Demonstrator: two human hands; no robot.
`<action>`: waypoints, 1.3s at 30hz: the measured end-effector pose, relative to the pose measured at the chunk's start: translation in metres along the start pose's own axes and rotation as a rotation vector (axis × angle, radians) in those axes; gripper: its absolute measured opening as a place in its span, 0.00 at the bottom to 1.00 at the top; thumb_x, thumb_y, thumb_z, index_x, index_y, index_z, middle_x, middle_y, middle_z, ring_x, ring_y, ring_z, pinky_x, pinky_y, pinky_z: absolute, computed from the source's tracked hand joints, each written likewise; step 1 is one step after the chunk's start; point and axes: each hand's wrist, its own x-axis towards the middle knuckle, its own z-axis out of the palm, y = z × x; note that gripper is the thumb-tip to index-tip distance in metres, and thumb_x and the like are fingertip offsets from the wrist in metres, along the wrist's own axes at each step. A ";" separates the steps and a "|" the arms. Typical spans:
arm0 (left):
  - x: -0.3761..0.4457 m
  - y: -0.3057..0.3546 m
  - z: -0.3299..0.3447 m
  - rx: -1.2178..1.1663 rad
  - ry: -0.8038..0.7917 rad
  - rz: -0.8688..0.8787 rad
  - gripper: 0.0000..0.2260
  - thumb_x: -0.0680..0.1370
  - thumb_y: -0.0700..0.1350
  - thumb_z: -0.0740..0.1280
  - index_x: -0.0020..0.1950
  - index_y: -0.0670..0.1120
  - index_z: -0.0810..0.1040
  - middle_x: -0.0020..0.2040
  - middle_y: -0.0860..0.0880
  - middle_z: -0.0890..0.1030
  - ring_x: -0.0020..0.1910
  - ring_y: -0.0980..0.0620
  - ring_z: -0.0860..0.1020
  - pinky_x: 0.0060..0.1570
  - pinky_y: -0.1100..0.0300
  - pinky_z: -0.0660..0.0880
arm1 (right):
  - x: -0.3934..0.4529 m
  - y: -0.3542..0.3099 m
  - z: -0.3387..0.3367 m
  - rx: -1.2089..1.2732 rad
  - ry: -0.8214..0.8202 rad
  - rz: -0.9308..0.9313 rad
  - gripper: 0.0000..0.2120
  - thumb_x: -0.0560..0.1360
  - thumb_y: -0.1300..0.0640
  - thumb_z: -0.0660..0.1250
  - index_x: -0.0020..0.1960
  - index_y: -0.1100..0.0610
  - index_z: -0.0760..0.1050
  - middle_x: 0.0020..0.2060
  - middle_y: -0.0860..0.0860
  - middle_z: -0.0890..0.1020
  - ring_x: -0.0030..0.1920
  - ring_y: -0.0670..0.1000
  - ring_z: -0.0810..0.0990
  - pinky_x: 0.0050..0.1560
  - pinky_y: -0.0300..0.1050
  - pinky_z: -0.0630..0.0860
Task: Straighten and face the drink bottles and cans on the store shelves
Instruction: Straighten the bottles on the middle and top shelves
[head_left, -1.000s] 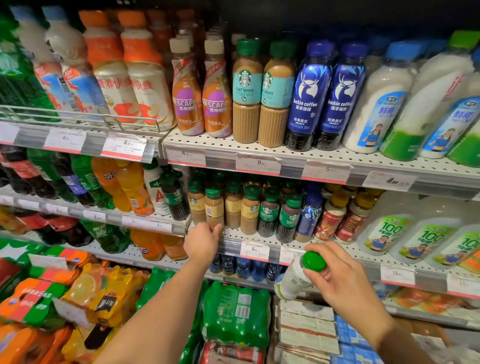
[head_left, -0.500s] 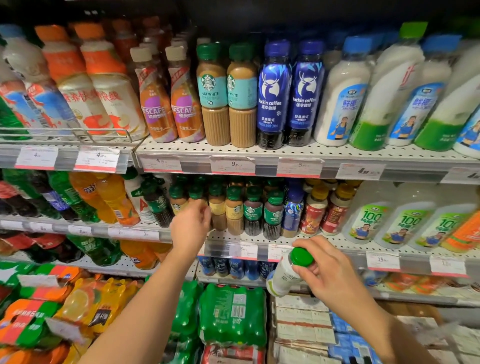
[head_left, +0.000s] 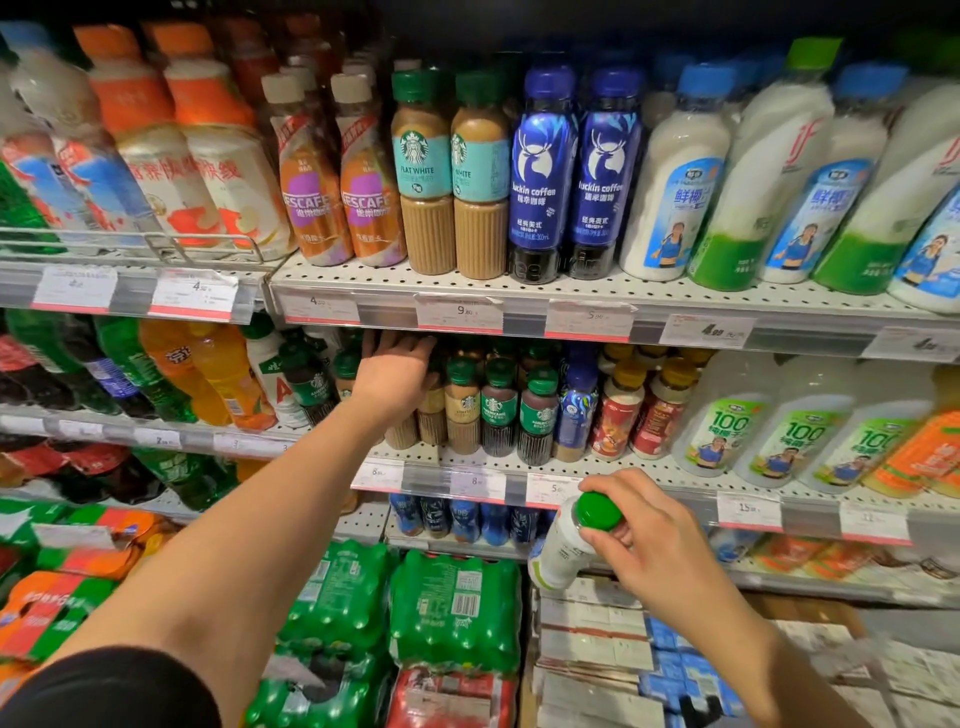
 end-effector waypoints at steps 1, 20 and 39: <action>0.000 0.000 -0.002 -0.028 -0.021 -0.015 0.22 0.79 0.53 0.66 0.73 0.52 0.70 0.70 0.47 0.75 0.73 0.40 0.66 0.75 0.42 0.55 | -0.002 0.001 -0.002 -0.006 -0.002 0.005 0.18 0.76 0.53 0.74 0.63 0.45 0.74 0.55 0.39 0.73 0.41 0.38 0.79 0.47 0.44 0.76; -0.021 -0.047 -0.023 -0.077 0.035 -0.050 0.18 0.79 0.56 0.66 0.65 0.49 0.77 0.49 0.45 0.84 0.49 0.41 0.81 0.52 0.48 0.78 | -0.009 -0.002 -0.003 0.000 0.030 0.022 0.18 0.76 0.53 0.74 0.63 0.43 0.74 0.56 0.38 0.73 0.41 0.37 0.79 0.47 0.49 0.78; -0.026 0.013 -0.029 -0.096 0.089 0.118 0.26 0.77 0.57 0.69 0.74 0.52 0.71 0.68 0.47 0.77 0.67 0.42 0.74 0.61 0.45 0.73 | -0.016 -0.013 -0.004 -0.020 0.013 0.048 0.18 0.77 0.53 0.73 0.64 0.43 0.74 0.57 0.35 0.73 0.47 0.35 0.78 0.49 0.36 0.73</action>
